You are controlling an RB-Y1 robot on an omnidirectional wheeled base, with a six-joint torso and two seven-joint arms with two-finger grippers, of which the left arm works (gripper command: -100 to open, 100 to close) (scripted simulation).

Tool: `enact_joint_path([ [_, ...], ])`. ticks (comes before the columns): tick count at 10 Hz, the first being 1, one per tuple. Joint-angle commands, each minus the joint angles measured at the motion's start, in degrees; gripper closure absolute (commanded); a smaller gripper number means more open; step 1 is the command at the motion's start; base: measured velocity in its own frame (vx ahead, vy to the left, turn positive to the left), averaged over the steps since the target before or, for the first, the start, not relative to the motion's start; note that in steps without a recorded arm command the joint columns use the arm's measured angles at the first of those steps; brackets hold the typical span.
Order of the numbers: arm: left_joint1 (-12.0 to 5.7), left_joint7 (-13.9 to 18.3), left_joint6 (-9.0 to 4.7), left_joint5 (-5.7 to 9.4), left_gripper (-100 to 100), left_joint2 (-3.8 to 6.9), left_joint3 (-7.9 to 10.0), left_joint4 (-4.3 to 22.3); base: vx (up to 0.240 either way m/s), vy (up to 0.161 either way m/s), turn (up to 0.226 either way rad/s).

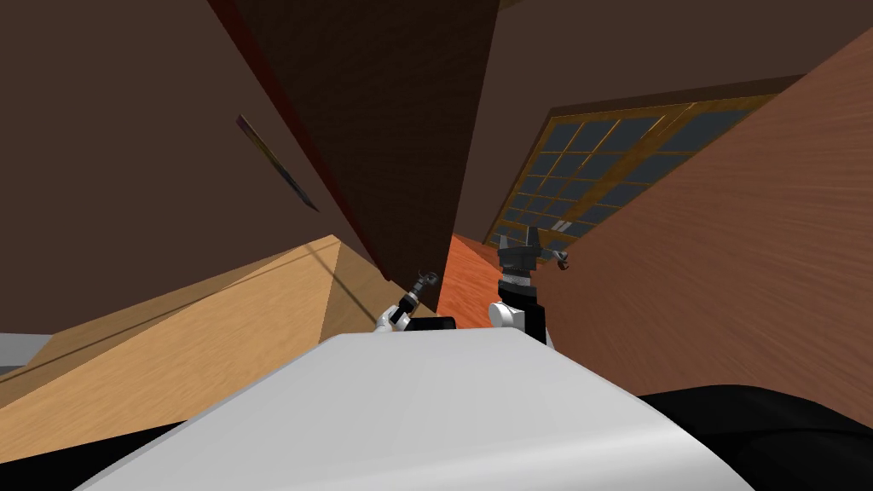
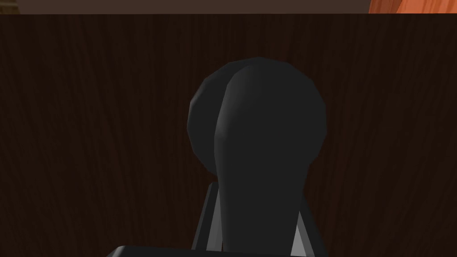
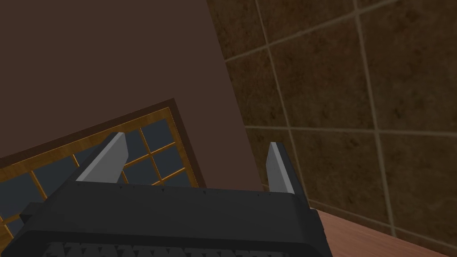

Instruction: Push the door open

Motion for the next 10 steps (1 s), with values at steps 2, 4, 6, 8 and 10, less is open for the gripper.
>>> enact_joint_path([
  [2, 0.18, 0.0, 0.00, -0.03, 100, 0.07, -0.04, 0.1, -0.005, 0.007, -0.011],
  [4, 0.18, 0.0, 0.00, -0.03, 100, 0.07, -0.04, 0.1, 0.000, 0.000, 0.000],
  [6, -0.17, -0.2, 0.18, 0.24, 100, 0.40, 0.86, 0.1, 0.095, -0.106, 0.051],
  [8, -0.25, -0.5, 0.25, 0.48, 100, 0.76, 1.71, 0.3, 0.139, -0.137, 0.043],
  [10, -0.35, -0.7, 0.33, 0.79, 100, 1.12, 2.77, 0.4, 0.150, -0.162, 0.052],
])
